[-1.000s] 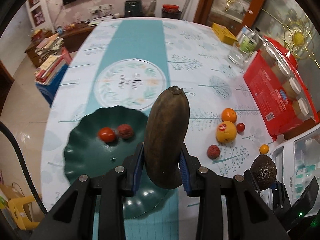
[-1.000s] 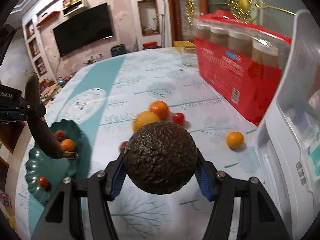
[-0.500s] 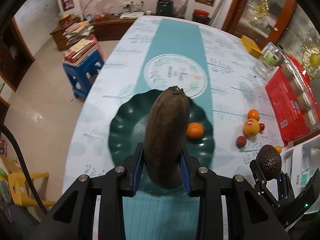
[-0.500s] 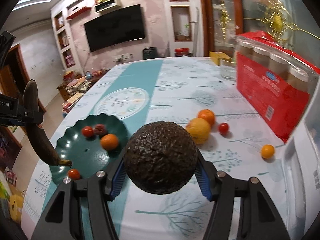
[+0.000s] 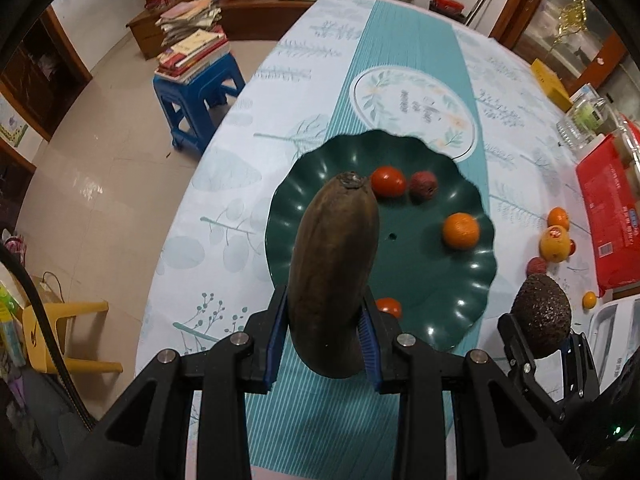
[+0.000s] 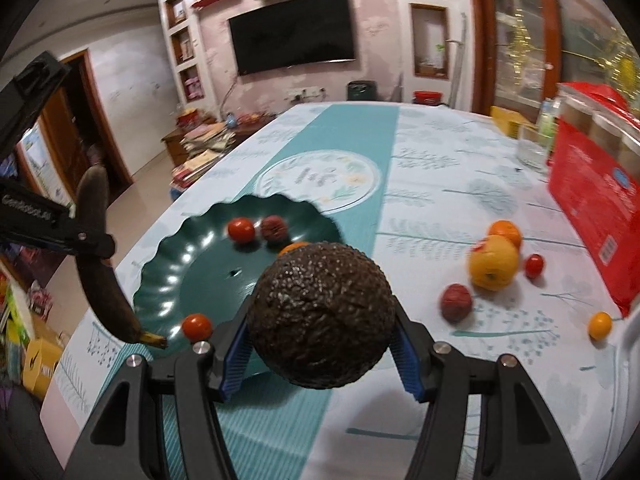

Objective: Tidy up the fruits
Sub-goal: 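Lift the banana with the left gripper while the right carries the avocado toward the plate, then lower the banana and avocado onto the green plate and open both grippers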

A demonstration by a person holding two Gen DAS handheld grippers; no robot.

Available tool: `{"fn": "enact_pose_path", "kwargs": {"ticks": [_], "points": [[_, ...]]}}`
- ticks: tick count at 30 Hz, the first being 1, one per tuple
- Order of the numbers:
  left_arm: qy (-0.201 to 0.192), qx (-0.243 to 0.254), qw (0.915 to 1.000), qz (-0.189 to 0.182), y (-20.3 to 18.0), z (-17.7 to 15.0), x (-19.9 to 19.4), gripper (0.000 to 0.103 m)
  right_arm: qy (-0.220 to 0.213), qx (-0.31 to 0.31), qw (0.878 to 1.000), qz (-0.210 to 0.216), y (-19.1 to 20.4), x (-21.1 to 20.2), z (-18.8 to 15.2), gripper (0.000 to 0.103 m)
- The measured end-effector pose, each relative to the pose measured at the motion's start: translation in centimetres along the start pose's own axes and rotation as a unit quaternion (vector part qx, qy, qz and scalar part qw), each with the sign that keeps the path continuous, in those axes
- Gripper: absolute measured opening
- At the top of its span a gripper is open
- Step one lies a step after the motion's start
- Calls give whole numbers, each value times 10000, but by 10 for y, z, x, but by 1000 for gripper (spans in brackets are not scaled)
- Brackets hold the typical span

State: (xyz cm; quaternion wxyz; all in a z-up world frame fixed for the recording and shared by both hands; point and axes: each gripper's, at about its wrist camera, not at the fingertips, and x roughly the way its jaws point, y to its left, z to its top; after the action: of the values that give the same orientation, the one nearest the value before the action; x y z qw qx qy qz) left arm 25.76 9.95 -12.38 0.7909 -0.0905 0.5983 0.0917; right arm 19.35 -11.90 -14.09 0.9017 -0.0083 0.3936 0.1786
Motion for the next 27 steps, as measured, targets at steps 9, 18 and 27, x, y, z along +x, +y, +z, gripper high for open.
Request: {"fn": "enact_pose_path", "kwargs": {"ticks": [9, 18, 27], "points": [[222, -30, 9997, 112, 2, 10, 26, 32, 352, -349, 9982, 334, 20, 27, -7, 62], [310, 160, 9989, 311, -5, 22, 39, 33, 589, -265, 9973, 337, 21, 43, -8, 62], [281, 210, 9990, 267, -6, 20, 29, 54, 210, -440, 9979, 425, 32, 27, -1, 66]]}}
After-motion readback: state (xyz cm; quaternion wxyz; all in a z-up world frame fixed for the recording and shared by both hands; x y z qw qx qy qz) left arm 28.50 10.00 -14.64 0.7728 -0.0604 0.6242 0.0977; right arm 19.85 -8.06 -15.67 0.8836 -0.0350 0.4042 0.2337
